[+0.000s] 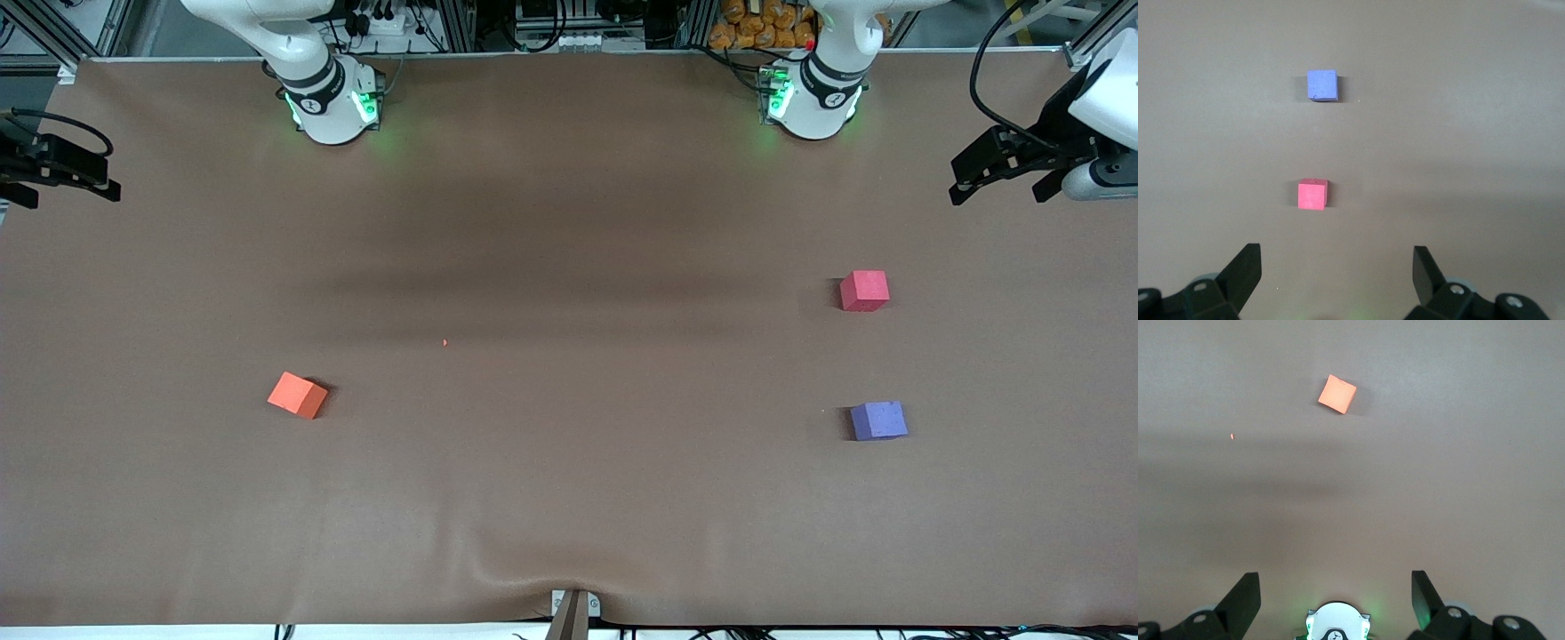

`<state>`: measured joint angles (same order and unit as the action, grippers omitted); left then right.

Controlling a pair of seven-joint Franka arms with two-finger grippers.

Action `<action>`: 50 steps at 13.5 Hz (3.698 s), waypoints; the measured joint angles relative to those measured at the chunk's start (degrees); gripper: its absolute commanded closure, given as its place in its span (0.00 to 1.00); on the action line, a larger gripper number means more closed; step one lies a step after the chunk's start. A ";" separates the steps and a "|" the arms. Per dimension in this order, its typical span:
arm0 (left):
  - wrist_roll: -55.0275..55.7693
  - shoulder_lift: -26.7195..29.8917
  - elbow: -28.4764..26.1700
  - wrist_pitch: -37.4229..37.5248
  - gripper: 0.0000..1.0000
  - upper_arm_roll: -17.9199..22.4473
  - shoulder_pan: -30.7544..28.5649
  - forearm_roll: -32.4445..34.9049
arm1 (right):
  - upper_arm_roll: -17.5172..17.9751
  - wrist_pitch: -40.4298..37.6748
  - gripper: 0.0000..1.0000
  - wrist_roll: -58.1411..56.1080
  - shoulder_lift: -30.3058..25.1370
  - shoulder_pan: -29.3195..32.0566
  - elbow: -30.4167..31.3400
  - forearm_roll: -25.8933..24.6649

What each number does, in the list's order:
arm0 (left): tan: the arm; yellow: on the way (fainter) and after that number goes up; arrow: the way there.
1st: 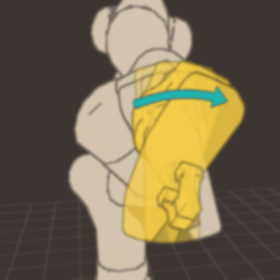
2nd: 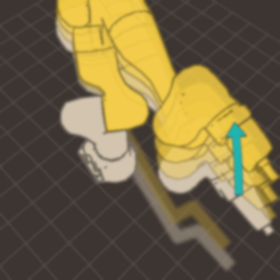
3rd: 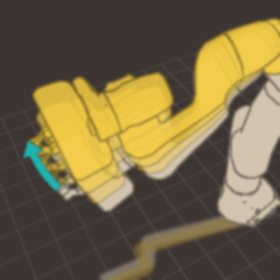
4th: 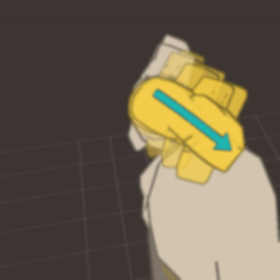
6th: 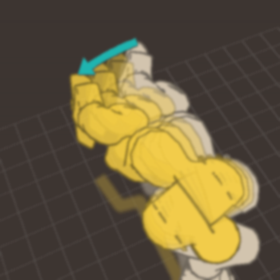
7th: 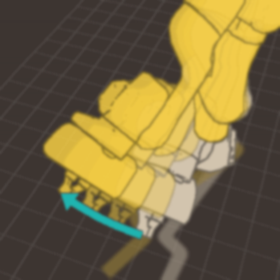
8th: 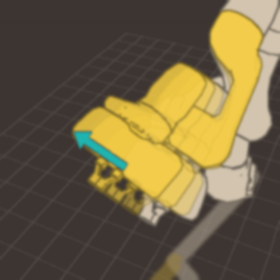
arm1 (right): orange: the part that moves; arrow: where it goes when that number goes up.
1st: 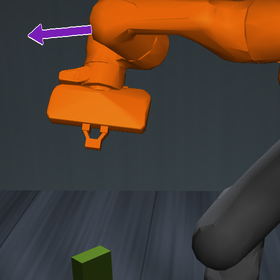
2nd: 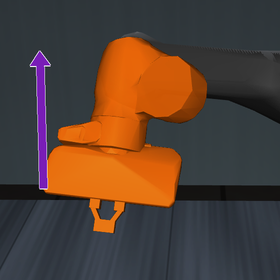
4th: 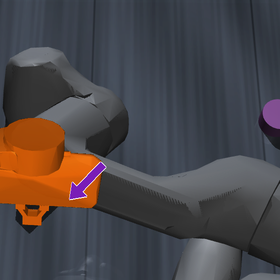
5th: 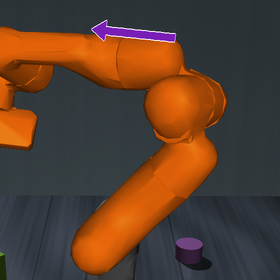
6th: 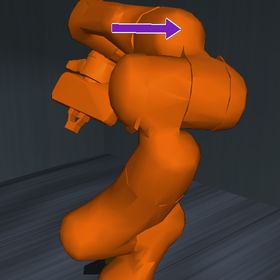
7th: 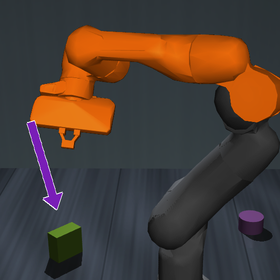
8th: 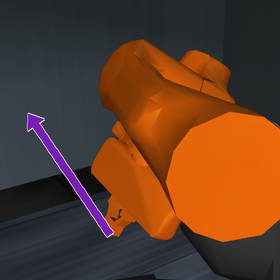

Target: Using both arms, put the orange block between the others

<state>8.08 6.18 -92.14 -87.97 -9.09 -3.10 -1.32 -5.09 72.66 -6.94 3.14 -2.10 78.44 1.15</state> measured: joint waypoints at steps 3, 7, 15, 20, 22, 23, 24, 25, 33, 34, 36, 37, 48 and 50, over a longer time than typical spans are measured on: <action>0.00 -0.02 0.00 0.00 0.00 0.08 -0.06 0.00 | 0.00 0.00 0.00 0.00 0.00 0.00 0.00 0.00; 0.00 -0.29 0.32 -0.07 0.00 0.29 -0.12 0.63 | 0.00 0.49 0.00 0.00 0.02 0.00 0.07 0.00; 0.00 -0.54 0.79 -0.13 0.00 -0.06 0.10 1.05 | 0.00 8.78 0.00 0.00 3.96 0.00 2.39 0.19; 0.00 -1.04 0.80 -0.14 0.00 -0.27 0.34 1.05 | 0.08 19.52 0.00 -0.94 15.08 -1.61 5.86 0.63; 0.00 -1.93 0.82 -0.14 0.00 -0.30 0.36 1.05 | 0.13 25.33 0.00 -6.59 19.57 -2.88 7.70 0.63; 0.00 -2.34 0.84 -0.17 0.00 -0.30 0.37 1.05 | 0.14 28.21 0.00 -11.17 21.89 -3.28 8.67 0.64; 0.00 -2.62 0.89 -0.20 0.00 -0.31 0.38 1.05 | 0.14 31.19 0.00 -15.94 24.30 -3.43 9.39 0.64; 0.00 -2.75 0.92 -0.23 0.00 -0.31 0.38 1.05 | 0.11 34.34 0.00 -20.53 26.78 -3.43 9.81 0.65; 0.00 -2.82 1.01 -0.24 0.00 -0.32 0.50 1.05 | 0.01 41.05 0.00 -36.22 34.11 -3.44 9.79 1.83; 0.00 -2.83 1.01 -0.24 0.00 -0.32 0.51 1.05 | 0.04 41.09 0.00 -36.91 34.32 -3.54 9.79 1.94; 0.00 -2.87 1.01 -0.23 0.00 -0.32 0.51 1.05 | 0.14 41.94 0.00 -38.35 35.13 -3.78 9.79 2.00; 0.00 -2.89 1.00 -0.21 0.00 -0.33 0.52 1.05 | 0.17 42.67 0.00 -39.18 35.73 -3.86 9.79 2.01; 0.00 -3.87 0.96 0.16 0.00 -0.33 0.52 0.90 | 0.31 46.24 0.39 -49.57 39.51 -4.18 10.07 2.03; 0.00 -3.87 1.08 0.16 0.00 -0.31 0.45 0.90 | 0.33 46.63 0.72 -50.29 39.53 -4.25 10.06 2.03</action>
<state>8.08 2.32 -91.05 -87.81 -9.40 -2.65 -0.41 -4.76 119.28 -57.23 42.67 -6.35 88.50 3.18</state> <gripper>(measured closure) 0.000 0.189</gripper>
